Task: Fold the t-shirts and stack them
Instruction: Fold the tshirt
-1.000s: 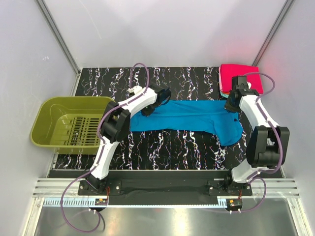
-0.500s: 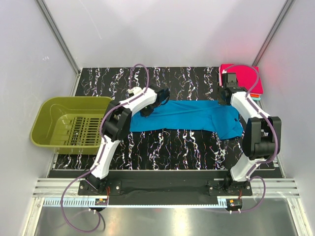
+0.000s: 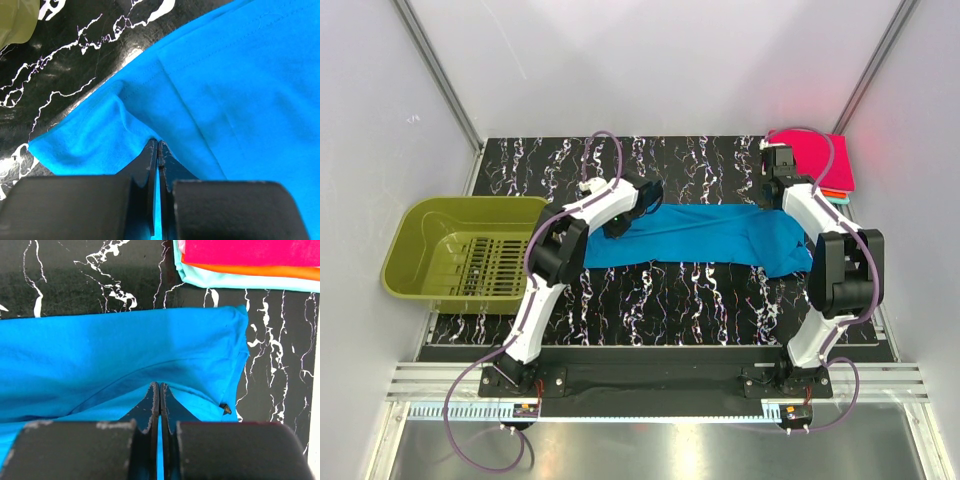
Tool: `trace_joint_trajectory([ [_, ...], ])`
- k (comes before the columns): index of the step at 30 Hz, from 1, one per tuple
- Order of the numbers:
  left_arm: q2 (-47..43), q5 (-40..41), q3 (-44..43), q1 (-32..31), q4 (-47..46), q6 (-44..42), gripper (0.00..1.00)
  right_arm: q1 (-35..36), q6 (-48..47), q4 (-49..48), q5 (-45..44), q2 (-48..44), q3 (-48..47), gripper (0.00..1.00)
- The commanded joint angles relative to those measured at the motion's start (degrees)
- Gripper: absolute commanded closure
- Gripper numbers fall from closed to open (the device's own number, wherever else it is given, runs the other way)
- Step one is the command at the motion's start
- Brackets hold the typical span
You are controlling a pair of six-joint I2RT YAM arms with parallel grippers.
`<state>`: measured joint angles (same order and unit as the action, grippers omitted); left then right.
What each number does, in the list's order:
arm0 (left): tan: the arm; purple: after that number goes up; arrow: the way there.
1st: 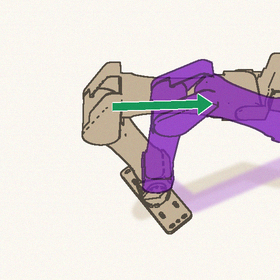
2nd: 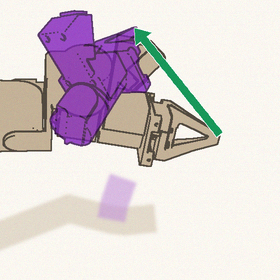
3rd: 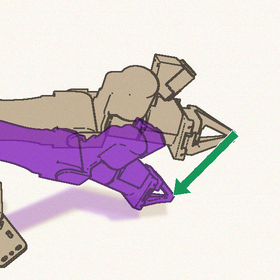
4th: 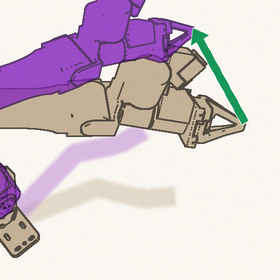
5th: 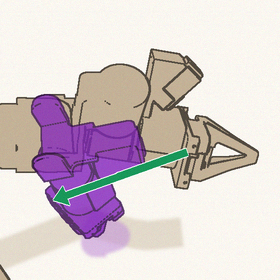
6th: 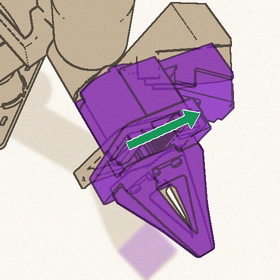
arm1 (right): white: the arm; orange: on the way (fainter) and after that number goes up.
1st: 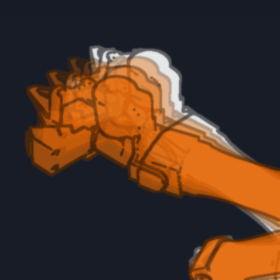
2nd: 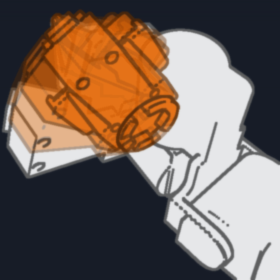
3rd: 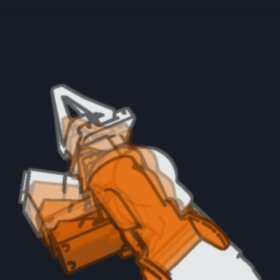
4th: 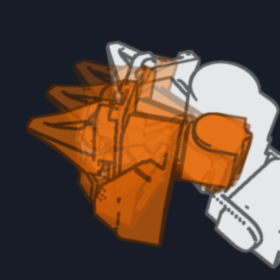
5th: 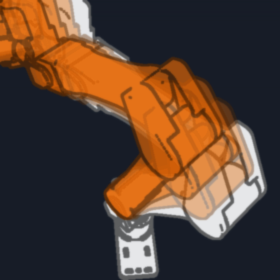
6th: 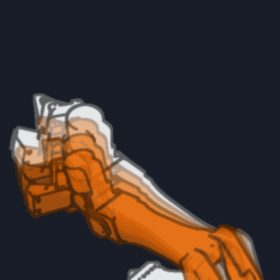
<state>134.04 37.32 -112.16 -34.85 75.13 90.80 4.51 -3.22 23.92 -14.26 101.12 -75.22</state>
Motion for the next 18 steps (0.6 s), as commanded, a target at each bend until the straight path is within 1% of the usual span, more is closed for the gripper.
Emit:
trace_joint_trajectory([
  [1, -1.41, 2.58, -2.19, 1.63, 2.83, -0.54, 0.97, 0.14, 1.81, 2.70, -0.86, -0.49, -3.18, 0.99],
  [5, -0.54, 2.49, -2.45, 2.24, 2.83, -0.72, 0.96, 0.06, 2.87, 4.29, -1.03, -0.75, -1.42, 0.99],
  [7, -0.09, 2.23, -3.15, 2.51, 2.83, -1.59, 0.94, 0.14, 4.98, 5.52, -1.64, -0.66, -0.98, 0.99],
  [8, 0.17, 2.23, -3.85, 2.68, 2.83, -2.47, 0.91, 0.06, 5.33, 5.96, -1.99, -0.49, -1.33, 0.99],
  [9, 0.26, 2.58, -4.38, 2.60, 2.83, -3.26, 0.83, 0.14, 5.77, 7.00, -1.82, -0.40, -1.59, 0.99],
  [11, -0.61, 2.84, -5.09, 2.60, 2.83, -5.89, 0.77, 0.06, 6.82, 7.98, -0.95, -0.83, -2.47, 0.98],
  [12, -1.32, 2.67, -5.00, 2.51, 2.74, -6.25, 0.69, 0.14, 7.87, 8.85, -0.07, -1.19, -2.74, 0.96],
  [14, -3.95, 2.14, -4.30, 2.42, 1.43, -9.31, 0.66, 0.06, 9.54, 10.35, 1.16, -1.80, -3.79, 0.88],
  [16, -6.84, 1.70, -2.54, 1.63, -0.76, -11.43, 0.64, -0.03, 13.32, 14.03, 3.62, -1.89, -6.59, 0.80],
  [17, -7.82, 1.62, -2.02, 1.37, -1.30, -13.79, 0.63, 0.14, 15.16, 15.70, 4.06, -1.63, -7.82, 0.79],
  [18, -8.70, 1.18, -1.49, 0.84, -1.74, -15.29, 0.63, 0.06, 19.88, 19.72, 3.63, -1.54, -10.36, 0.78],
])
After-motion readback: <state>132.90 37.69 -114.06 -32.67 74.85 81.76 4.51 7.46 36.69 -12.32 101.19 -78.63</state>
